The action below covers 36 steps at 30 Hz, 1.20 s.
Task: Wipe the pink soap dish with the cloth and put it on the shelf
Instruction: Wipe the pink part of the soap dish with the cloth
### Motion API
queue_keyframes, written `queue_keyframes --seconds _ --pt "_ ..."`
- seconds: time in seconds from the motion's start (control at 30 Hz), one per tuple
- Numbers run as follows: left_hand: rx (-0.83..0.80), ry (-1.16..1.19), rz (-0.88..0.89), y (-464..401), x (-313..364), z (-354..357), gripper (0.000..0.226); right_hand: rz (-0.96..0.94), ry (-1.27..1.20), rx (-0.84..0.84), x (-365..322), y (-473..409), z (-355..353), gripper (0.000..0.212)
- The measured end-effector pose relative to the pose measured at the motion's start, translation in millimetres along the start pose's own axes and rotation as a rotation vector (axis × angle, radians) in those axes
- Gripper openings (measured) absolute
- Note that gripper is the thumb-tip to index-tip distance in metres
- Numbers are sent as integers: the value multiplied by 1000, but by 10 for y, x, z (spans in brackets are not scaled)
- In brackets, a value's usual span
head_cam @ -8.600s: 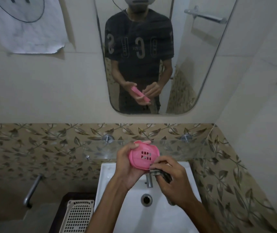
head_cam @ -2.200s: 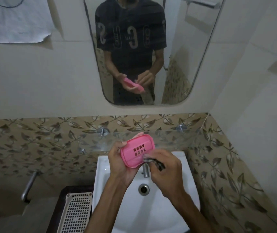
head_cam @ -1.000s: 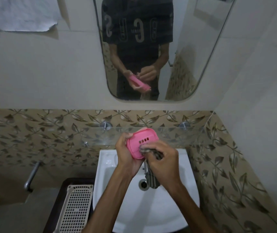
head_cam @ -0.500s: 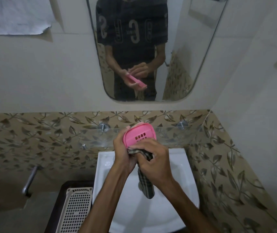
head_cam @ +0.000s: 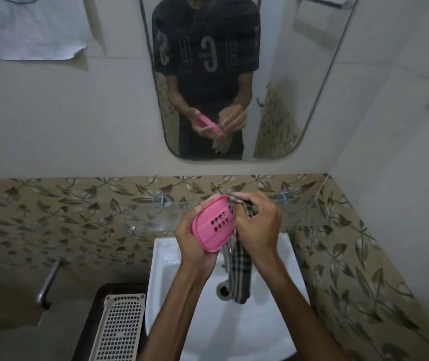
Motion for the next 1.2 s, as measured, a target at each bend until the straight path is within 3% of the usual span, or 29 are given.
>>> queue_keyframes --seconds 0.17,0.3,0.4,0.67,0.93,1.1,1.2 --pt "31 4 8 -7 7 -8 34 74 -12 -23 109 368 -128 21" --pt "75 52 -105 1 -43 73 35 -139 -71 -121 -121 525 -77 31" --pt "53 112 -86 27 -59 134 34 -219 -39 -134 -188 358 -11 30" --pt "-4 -33 -16 84 -84 11 40 -123 155 -81 117 -16 -28 28" --pt "16 -58 71 62 -80 30 36 84 70 -7 246 328 -179 29" --pt "145 -58 1 -16 -100 48 42 22 -37 -137 20 627 -105 37" --pt "133 -79 -28 -40 -84 60 44 -51 -88 -147 -69 679 -76 37"
Point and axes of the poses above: each hand's wrist, its own y-axis away from the middle knuckle, its own z-axis out of the palm, x = y × z, the point moved 4 cm from there along -y, towards the middle knuckle, and after that the axes turned 12 degrees about x, right-handed, at the moved point
